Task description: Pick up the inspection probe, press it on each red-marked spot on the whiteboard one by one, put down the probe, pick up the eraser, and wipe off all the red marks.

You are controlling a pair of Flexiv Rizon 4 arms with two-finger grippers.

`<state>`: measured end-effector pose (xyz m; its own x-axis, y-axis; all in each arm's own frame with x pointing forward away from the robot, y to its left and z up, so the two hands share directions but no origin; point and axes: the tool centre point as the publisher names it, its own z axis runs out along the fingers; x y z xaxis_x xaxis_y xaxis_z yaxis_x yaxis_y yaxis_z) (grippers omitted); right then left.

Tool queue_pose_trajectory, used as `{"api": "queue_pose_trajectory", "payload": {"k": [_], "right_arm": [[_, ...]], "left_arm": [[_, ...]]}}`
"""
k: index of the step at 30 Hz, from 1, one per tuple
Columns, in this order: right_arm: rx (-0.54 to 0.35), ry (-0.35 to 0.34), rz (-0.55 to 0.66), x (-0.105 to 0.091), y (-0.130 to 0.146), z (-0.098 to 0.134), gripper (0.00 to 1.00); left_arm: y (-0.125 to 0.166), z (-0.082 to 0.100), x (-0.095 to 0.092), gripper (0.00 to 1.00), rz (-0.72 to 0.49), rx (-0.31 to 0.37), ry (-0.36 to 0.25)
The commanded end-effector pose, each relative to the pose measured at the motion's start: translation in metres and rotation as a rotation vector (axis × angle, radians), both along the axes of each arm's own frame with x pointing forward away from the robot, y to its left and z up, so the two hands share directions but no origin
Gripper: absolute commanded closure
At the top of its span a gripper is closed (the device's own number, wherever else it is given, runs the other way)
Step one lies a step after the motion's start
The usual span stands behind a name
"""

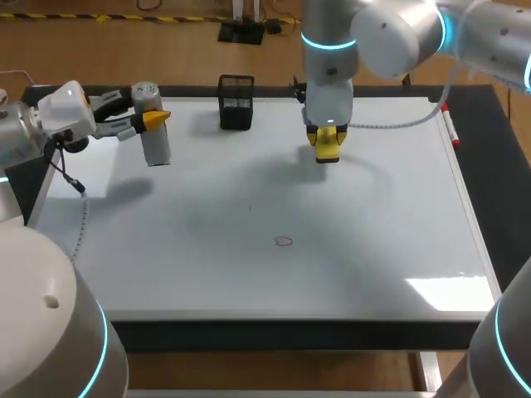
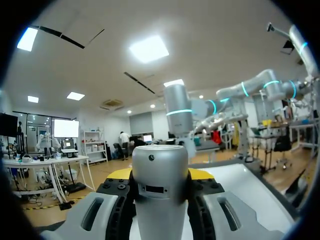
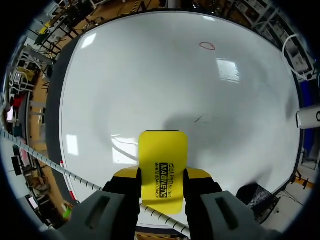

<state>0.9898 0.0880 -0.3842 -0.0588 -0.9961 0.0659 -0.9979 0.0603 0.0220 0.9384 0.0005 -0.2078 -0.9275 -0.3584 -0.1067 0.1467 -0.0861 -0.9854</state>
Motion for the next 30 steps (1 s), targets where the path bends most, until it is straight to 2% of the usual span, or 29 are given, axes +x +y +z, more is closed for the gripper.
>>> {"api": "queue_pose_trajectory", "payload": {"k": [1,15,30], "right_arm": [[0.013,0.016,-0.005,0.01,-0.012,-0.002,1.0],[0.012,0.039,-0.015,0.037,-0.046,-0.002,1.0],[0.012,0.039,-0.015,0.037,-0.046,-0.002,1.0]], "left_arm": [[0.0,0.001,-0.001,1.0,0.001,0.0,-0.001],[0.0,0.001,-0.001,1.0,0.001,0.0,-0.001],[0.0,0.001,-0.001,1.0,0.001,0.0,-0.001]]}}
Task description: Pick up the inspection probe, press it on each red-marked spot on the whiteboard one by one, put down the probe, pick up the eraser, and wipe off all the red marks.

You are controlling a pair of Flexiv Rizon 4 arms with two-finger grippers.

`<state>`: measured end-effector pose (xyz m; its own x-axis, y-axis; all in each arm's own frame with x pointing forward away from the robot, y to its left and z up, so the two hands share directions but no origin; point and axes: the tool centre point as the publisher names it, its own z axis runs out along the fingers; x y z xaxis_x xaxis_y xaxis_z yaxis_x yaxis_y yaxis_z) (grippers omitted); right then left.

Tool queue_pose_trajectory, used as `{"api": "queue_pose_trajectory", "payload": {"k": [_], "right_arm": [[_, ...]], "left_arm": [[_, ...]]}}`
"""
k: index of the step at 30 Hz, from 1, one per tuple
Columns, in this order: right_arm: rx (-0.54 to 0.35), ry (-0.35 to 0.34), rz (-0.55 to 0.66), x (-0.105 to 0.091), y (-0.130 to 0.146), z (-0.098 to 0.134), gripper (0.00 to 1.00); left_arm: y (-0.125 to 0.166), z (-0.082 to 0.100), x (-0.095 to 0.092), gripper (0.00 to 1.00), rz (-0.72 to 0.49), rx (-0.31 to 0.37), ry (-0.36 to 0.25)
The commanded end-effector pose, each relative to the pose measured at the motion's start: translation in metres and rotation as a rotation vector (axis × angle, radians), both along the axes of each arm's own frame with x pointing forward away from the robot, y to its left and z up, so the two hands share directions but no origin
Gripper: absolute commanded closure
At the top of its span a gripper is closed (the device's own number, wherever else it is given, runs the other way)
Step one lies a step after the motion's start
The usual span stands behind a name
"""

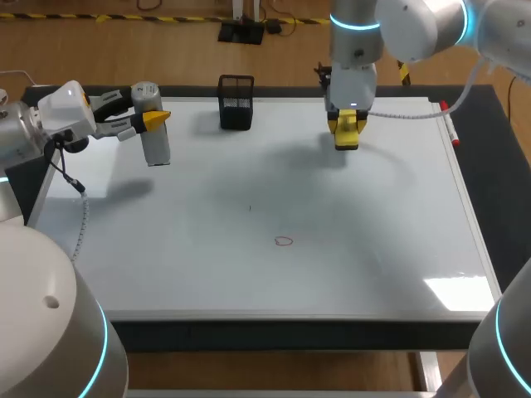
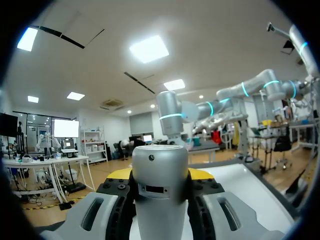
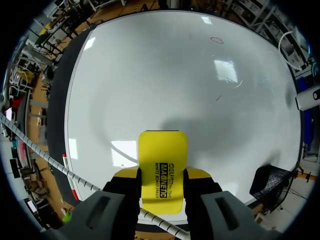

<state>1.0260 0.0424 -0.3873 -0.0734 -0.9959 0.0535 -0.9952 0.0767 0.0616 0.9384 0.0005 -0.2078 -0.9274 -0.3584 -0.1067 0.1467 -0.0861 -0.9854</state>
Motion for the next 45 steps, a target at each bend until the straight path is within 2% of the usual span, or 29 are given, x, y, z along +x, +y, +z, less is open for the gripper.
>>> {"api": "queue_pose_trajectory", "payload": {"k": [1,9,17,24,28,35,45], "right_arm": [[-0.003,0.001,0.002,0.001,-0.001,0.002,1.0],[-0.003,0.001,0.002,0.001,-0.001,0.002,1.0],[-0.003,0.001,0.002,0.001,-0.001,0.002,1.0],[-0.003,0.001,0.002,0.001,-0.001,0.002,1.0],[-0.003,0.001,0.002,0.001,-0.001,0.002,1.0],[-0.003,0.001,0.002,0.001,-0.001,0.002,1.0],[-0.003,0.001,0.002,0.001,-0.001,0.002,1.0]], "left_arm": [[0.0,0.001,-0.001,1.0,0.001,0.0,-0.001],[-0.002,0.001,-0.002,1.0,-0.002,0.001,-0.001],[-0.043,0.002,-0.037,1.0,-0.104,-0.016,-0.016],[-0.094,0.004,-0.074,1.0,-0.213,-0.01,-0.038],[-0.126,-0.001,-0.092,1.0,-0.278,-0.019,-0.033],[-0.17,-0.008,-0.116,1.0,-0.347,-0.028,-0.036],[-0.21,-0.017,-0.146,1.0,-0.399,-0.04,-0.032]]}}
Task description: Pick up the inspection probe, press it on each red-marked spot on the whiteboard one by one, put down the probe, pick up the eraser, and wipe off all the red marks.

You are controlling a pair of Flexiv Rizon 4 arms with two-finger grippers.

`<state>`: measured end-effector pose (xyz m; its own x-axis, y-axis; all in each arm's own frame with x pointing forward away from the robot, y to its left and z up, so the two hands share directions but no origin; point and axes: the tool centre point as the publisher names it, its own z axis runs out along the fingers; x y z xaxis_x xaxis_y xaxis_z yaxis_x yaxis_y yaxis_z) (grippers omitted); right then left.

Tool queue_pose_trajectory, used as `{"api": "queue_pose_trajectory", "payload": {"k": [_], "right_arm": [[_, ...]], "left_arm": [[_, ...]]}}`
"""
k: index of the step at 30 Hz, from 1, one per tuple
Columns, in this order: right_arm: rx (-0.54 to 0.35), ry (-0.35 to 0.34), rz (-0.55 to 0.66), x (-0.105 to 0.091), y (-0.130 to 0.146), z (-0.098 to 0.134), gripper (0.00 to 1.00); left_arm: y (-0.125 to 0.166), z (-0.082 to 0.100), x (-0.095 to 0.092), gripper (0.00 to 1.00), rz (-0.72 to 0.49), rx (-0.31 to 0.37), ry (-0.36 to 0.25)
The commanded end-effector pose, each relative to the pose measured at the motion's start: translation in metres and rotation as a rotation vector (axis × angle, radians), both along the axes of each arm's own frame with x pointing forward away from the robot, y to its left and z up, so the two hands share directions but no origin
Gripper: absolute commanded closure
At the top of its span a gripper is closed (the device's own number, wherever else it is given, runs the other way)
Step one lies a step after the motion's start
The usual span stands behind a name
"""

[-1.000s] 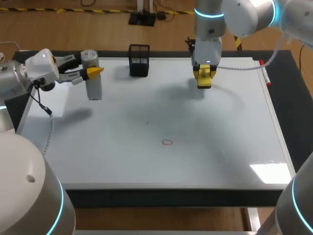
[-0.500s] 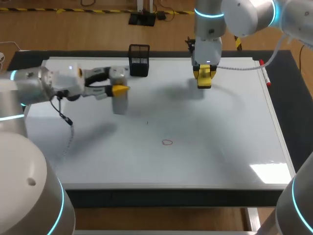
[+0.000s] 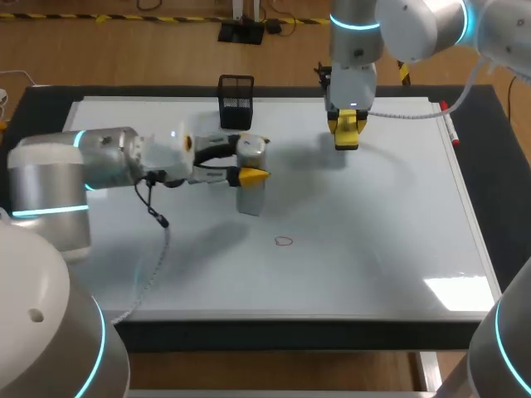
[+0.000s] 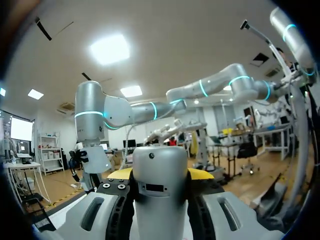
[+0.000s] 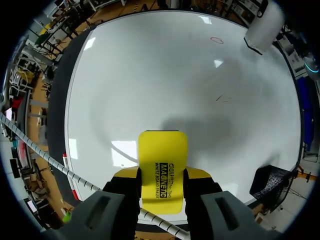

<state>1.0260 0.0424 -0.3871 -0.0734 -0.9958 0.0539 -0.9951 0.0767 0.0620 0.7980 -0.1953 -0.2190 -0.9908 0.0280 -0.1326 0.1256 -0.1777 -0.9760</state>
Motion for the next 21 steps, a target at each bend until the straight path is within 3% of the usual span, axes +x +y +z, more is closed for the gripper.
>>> {"api": "queue_pose_trajectory", "payload": {"k": [1,9,21], "right_arm": [[-0.003,0.0,0.002,0.001,-0.001,0.001,1.0],[-0.003,0.0,0.002,0.001,-0.001,0.001,1.0],[-0.003,0.0,0.002,0.001,-0.001,0.001,1.0]], "left_arm": [[-0.017,-0.007,-0.009,1.0,-0.001,0.004,0.011],[-0.032,-0.019,-0.027,1.0,-0.045,-0.009,0.041],[-0.043,-0.036,-0.033,1.0,-0.08,-0.043,0.076]]}}
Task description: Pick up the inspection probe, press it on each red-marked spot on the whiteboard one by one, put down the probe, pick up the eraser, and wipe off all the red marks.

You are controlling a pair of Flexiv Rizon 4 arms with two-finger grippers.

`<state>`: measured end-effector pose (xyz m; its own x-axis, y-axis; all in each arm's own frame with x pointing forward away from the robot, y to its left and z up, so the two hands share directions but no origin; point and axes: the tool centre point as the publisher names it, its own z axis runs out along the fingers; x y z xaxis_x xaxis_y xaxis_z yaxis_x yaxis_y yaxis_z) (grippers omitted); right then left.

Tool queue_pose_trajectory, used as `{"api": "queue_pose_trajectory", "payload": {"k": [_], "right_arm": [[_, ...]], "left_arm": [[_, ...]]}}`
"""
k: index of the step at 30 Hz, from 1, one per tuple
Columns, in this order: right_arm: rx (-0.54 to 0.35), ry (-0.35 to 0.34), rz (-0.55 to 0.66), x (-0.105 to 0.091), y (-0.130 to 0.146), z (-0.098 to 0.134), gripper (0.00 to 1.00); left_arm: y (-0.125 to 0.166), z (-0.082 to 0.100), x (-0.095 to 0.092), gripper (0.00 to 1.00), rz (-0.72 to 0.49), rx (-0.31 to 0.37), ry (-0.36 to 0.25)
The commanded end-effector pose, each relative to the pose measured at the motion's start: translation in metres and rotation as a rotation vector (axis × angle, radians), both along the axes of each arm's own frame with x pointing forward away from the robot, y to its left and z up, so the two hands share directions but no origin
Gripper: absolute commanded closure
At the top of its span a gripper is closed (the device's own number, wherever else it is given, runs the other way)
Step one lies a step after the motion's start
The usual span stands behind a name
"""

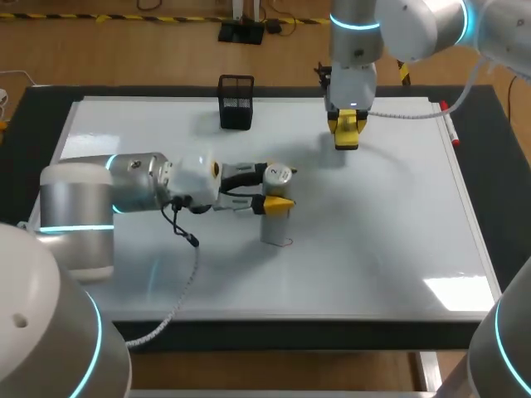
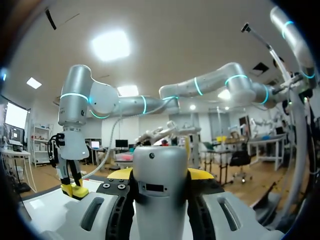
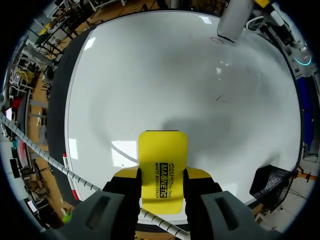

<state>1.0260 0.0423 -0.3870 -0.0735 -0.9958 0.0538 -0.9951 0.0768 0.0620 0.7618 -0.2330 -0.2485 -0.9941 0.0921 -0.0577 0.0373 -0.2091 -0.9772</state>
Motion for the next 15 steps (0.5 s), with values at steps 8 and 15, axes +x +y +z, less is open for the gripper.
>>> {"api": "queue_pose_trajectory", "payload": {"k": [8,15], "right_arm": [[-0.003,0.0,0.002,0.0008,-0.0007,0.0012,1.0],[-0.003,0.0,0.002,0.0008,-0.0007,0.0012,1.0]], "left_arm": [[-0.0129,-0.014,0.004,1.0,-0.023,-0.028,0.009],[-0.0154,-0.0156,0.0058,1.0,-0.031,-0.022,0.0]]}}
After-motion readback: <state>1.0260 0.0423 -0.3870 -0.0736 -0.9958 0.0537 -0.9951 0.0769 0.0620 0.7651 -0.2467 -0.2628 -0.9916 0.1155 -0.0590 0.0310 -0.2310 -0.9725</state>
